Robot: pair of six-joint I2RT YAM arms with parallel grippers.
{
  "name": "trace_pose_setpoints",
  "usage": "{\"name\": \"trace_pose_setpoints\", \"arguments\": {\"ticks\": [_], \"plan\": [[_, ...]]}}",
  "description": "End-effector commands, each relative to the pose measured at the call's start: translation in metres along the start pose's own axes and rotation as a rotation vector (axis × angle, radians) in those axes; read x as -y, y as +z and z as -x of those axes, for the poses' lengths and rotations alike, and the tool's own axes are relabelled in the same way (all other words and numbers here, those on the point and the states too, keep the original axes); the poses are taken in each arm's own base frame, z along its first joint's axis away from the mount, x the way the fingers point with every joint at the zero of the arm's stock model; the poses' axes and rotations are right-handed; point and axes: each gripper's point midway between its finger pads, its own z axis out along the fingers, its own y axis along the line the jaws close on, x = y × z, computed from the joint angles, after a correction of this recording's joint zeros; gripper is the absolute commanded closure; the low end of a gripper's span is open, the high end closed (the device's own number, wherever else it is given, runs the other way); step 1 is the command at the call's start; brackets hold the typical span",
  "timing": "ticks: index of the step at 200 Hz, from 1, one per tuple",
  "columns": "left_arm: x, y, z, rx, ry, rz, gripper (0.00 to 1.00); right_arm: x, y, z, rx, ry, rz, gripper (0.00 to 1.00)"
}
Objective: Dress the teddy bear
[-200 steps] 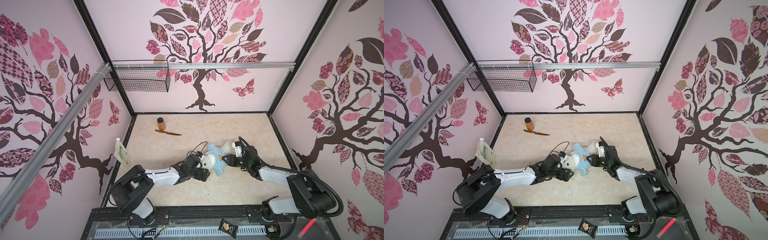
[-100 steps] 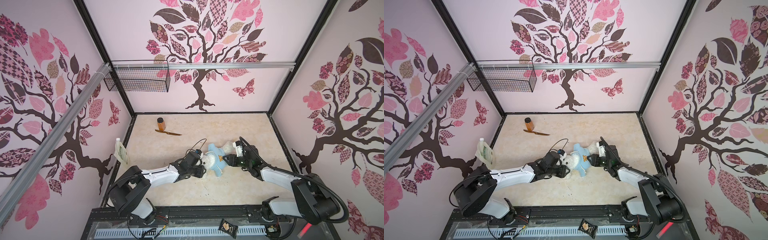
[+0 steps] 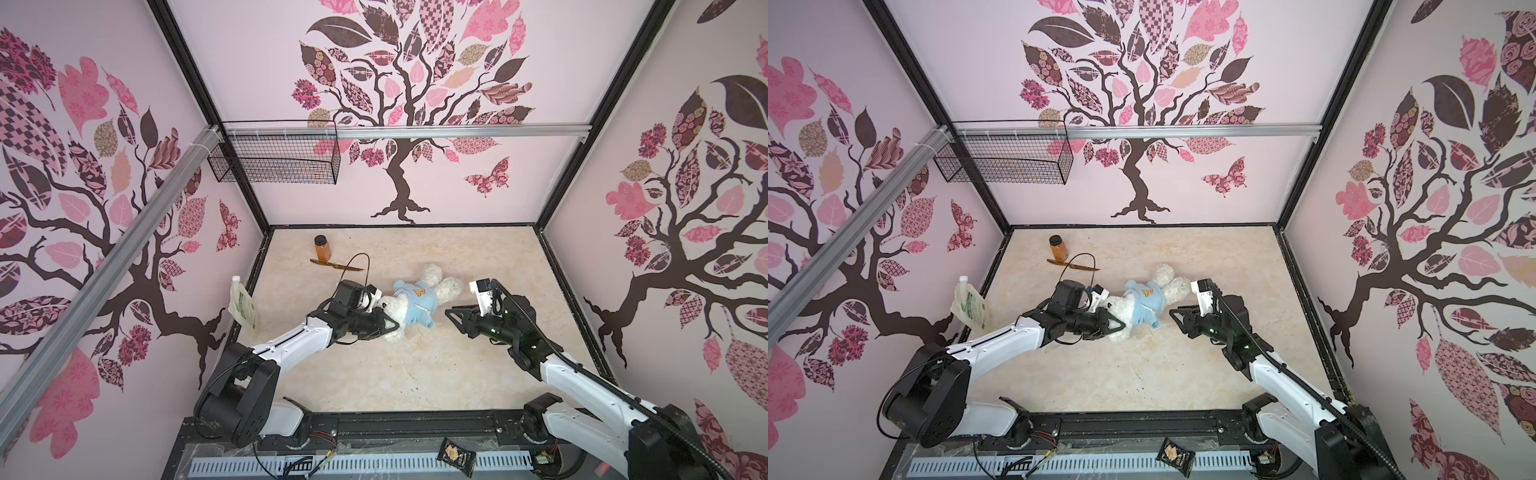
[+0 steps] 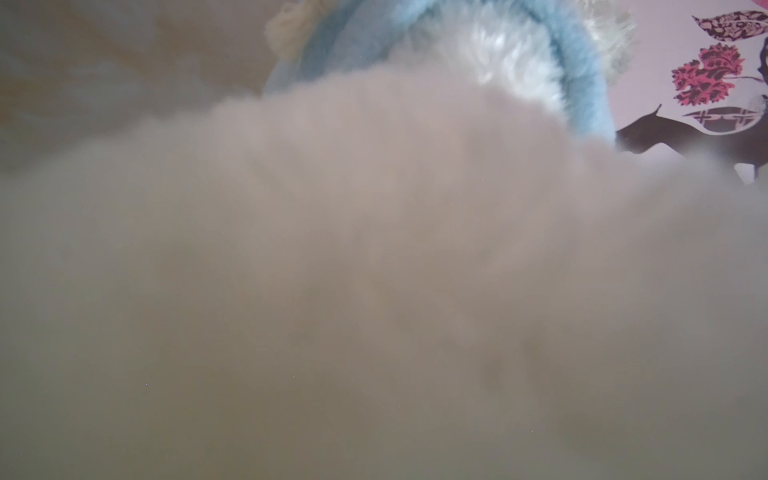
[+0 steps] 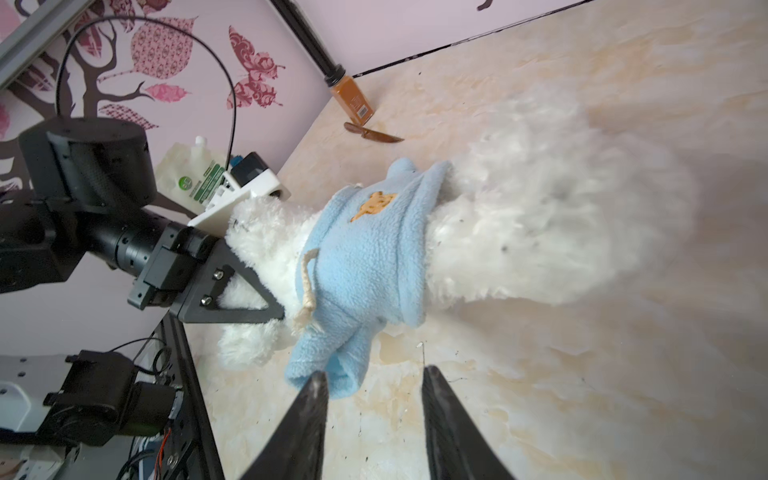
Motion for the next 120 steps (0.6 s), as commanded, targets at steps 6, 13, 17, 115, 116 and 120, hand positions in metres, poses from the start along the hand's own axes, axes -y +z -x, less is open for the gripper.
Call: {"name": "trace_pose_setpoints", "arguments": {"ticks": [6, 13, 17, 115, 116, 120], "plan": [[0.045, -0.009, 0.007, -0.033, 0.070, -0.145, 1.00, 0.000, 0.011, -0.006, -0.020, -0.018, 0.034, 0.62], [0.046, -0.010, 0.006, -0.037, 0.072, -0.149, 1.00, -0.001, 0.014, -0.006, -0.022, -0.013, 0.049, 0.62], [0.046, -0.009, 0.005, -0.042, 0.072, -0.152, 1.00, -0.002, 0.015, -0.006, -0.024, -0.009, 0.060, 0.63], [0.040, -0.005, -0.005, -0.090, 0.135, -0.094, 1.00, -0.008, 0.023, 0.003, -0.007, -0.021, 0.089, 0.96], [0.039, -0.005, -0.005, -0.089, 0.140, -0.087, 1.00, -0.008, 0.023, 0.004, -0.003, -0.023, 0.089, 0.97], [0.035, -0.004, -0.006, -0.091, 0.149, -0.053, 1.00, -0.009, 0.021, 0.007, 0.005, -0.027, 0.087, 0.99]]}}
